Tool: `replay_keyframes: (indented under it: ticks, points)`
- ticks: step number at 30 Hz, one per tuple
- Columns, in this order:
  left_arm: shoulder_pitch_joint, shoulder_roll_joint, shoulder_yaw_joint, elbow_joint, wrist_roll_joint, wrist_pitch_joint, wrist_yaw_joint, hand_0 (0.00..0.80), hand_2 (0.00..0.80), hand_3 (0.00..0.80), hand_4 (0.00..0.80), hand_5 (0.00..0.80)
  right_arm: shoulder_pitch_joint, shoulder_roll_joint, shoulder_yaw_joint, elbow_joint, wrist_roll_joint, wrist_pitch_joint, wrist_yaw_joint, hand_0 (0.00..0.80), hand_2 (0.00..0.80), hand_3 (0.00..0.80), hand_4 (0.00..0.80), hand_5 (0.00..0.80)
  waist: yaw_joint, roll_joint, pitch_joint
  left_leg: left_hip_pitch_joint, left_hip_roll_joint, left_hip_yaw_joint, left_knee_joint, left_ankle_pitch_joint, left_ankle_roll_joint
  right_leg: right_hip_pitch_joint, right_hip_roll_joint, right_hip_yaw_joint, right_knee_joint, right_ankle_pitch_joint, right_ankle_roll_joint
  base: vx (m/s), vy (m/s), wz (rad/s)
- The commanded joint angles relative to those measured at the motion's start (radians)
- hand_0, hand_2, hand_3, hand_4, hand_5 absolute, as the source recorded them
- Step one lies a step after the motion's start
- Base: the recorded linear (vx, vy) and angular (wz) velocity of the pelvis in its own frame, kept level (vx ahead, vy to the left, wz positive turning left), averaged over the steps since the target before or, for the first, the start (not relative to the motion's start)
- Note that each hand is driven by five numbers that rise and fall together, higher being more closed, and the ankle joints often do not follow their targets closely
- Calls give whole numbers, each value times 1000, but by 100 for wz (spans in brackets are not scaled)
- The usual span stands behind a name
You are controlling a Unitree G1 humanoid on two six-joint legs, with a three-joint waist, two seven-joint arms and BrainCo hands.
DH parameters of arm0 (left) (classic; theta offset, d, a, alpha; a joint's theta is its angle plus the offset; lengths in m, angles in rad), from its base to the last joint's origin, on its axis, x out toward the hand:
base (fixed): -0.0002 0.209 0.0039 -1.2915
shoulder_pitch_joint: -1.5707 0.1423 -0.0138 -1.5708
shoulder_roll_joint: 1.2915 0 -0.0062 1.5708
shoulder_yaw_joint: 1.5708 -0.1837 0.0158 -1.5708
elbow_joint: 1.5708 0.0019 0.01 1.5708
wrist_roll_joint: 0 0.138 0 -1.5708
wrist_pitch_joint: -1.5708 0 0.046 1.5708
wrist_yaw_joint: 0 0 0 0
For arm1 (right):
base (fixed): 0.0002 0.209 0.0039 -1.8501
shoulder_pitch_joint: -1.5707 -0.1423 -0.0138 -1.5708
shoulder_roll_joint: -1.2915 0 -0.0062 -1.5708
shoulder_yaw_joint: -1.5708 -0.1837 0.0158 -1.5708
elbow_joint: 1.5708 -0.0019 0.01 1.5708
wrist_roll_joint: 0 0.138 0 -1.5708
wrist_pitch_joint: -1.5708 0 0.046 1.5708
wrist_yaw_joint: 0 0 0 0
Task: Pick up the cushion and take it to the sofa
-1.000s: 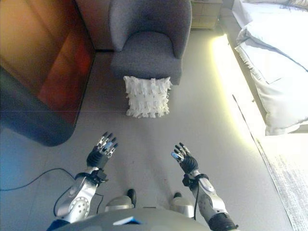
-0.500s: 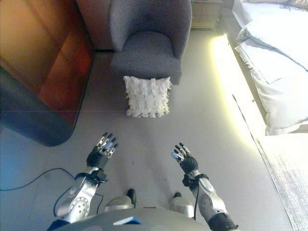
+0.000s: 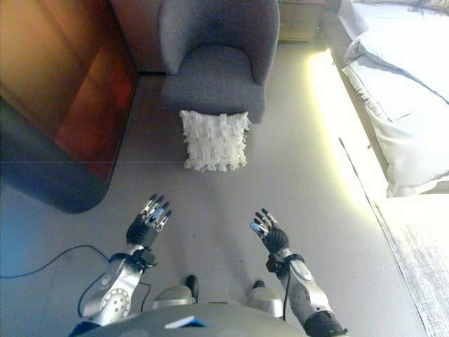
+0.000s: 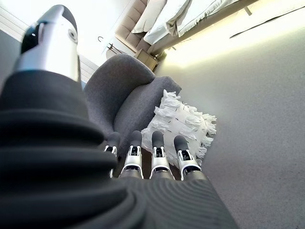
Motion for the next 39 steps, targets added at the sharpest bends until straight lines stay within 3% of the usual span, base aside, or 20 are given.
replay_keyframes:
  ticks: [1,3,5,7,10,12,13,15,18,21,23,26,30,32,33,34,35,37,39]
  points:
    - [-15,13,21,-53,4,-54,-12,0,0,0,0,0,-27,20,-1,-63,4,-23,23,0,0,0,0,0,2,-2,18,-47,-60,41,151,-145,80,-86,-19,17,133,-38,33,35,145,-4]
    - [-20,18,35,-48,4,-59,-21,0,0,0,0,0,-33,29,1,-51,-10,-15,27,0,0,0,0,0,3,-5,20,-61,-68,37,185,-164,96,-101,-44,32,178,-47,41,34,162,-6]
    - [-20,29,55,-58,0,-59,-33,0,0,0,0,0,-32,39,2,-45,-32,-23,33,0,0,0,0,0,7,-6,30,-104,-79,28,254,-195,127,-153,-92,70,327,-23,36,-2,185,-4]
    - [-20,41,70,-69,-3,-49,-40,0,0,0,0,0,-15,40,3,-53,-44,-49,22,0,0,0,0,0,8,1,51,-128,-91,19,282,-213,162,-263,-147,116,555,96,28,-29,222,5]
    - [-24,56,87,-64,-14,-35,-45,0,0,0,0,0,10,35,-3,-64,-28,-77,18,0,0,0,0,0,-5,24,81,-133,-95,-12,296,-218,169,-405,-138,204,791,206,25,8,216,25]
    - [-24,63,98,-65,-36,-32,-57,0,0,0,0,0,22,27,-15,-65,-20,-79,23,0,0,0,0,0,-15,25,88,-134,-95,-24,313,-230,163,-456,-127,227,783,227,25,134,68,45]
    - [-19,70,100,-71,-48,-29,-61,0,0,0,0,0,28,23,-30,-59,-11,-77,25,0,0,0,0,0,-25,12,94,-121,-107,-40,322,-250,156,-465,-107,227,699,222,32,219,-25,32]
    - [-16,74,93,-75,-49,-30,-59,0,0,0,0,0,29,18,-41,-60,7,-73,17,0,0,0,0,0,-34,-9,95,-116,-121,-61,336,-272,152,-464,-87,218,588,220,42,273,-120,23]
    - [-27,75,59,-76,-18,-38,-48,0,0,0,0,0,3,9,-54,-47,63,-76,7,0,0,0,0,0,-52,-62,100,-99,-163,-119,348,-317,149,-469,-42,185,293,184,75,346,-176,41]
    - [-36,73,13,-66,23,-43,-37,0,0,0,0,0,-13,5,-60,-32,102,-76,-16,0,0,0,0,0,-75,-78,92,-36,-195,-176,324,-340,153,-513,22,153,95,209,94,497,-96,47]
    - [-32,64,-3,-59,33,-40,-42,0,0,0,0,0,-11,4,-65,-30,109,-69,-26,0,0,0,0,0,-77,-78,88,18,-199,-188,321,-375,154,-531,28,72,64,236,95,583,-75,69]
    - [-6,49,5,-71,28,-29,-46,0,0,0,0,0,7,-1,-75,-27,89,-46,-9,0,0,0,0,0,-76,-80,71,83,-197,-130,331,-421,153,-511,-1,-63,103,228,86,543,-54,26]
    - [18,24,-11,-79,24,-15,-20,0,0,0,0,0,53,-13,-77,-46,68,-23,1,0,0,0,0,0,-119,-45,15,164,-138,-96,368,-335,109,-488,35,-39,184,169,39,647,-111,0]
    - [20,10,-15,-89,13,1,-10,0,0,0,0,0,74,-28,-78,-85,74,-6,-1,0,0,0,0,0,-142,-18,-28,181,-101,-89,401,-186,54,-468,62,-34,239,123,3,551,-196,10]
    - [19,12,-18,-109,12,3,-14,0,0,0,0,0,86,-38,-82,-112,88,-1,13,0,0,0,0,0,-152,-9,-45,149,-83,-78,491,-74,17,-439,82,-20,239,89,-28,414,-218,-41]
    - [15,15,-17,-121,13,3,-16,0,0,0,0,0,93,-46,-88,-115,86,-5,25,0,0,0,0,0,-153,-14,-51,94,-74,-60,614,-25,3,-407,83,-14,232,66,-49,451,-259,-56]
    - [6,18,-17,-125,8,1,-15,0,0,0,0,0,94,-55,-94,-102,75,-15,39,0,0,0,0,0,-150,-23,-53,16,-63,-37,751,4,-5,-366,78,-11,227,37,-73,410,-239,-28]
    - [-21,20,-21,-119,-16,3,3,0,0,0,0,0,71,-68,-95,-63,62,-44,44,0,0,0,0,0,-142,-33,-44,-121,-4,18,906,5,-6,-300,67,-9,228,-9,-105,385,-174,-18]
    - [-45,20,-16,-109,-32,-2,6,0,0,0,0,0,35,-76,-84,-42,88,-67,55,0,0,0,0,0,-120,-35,-13,-236,19,27,903,-40,27,-252,68,32,236,-45,-116,272,-14,-41]
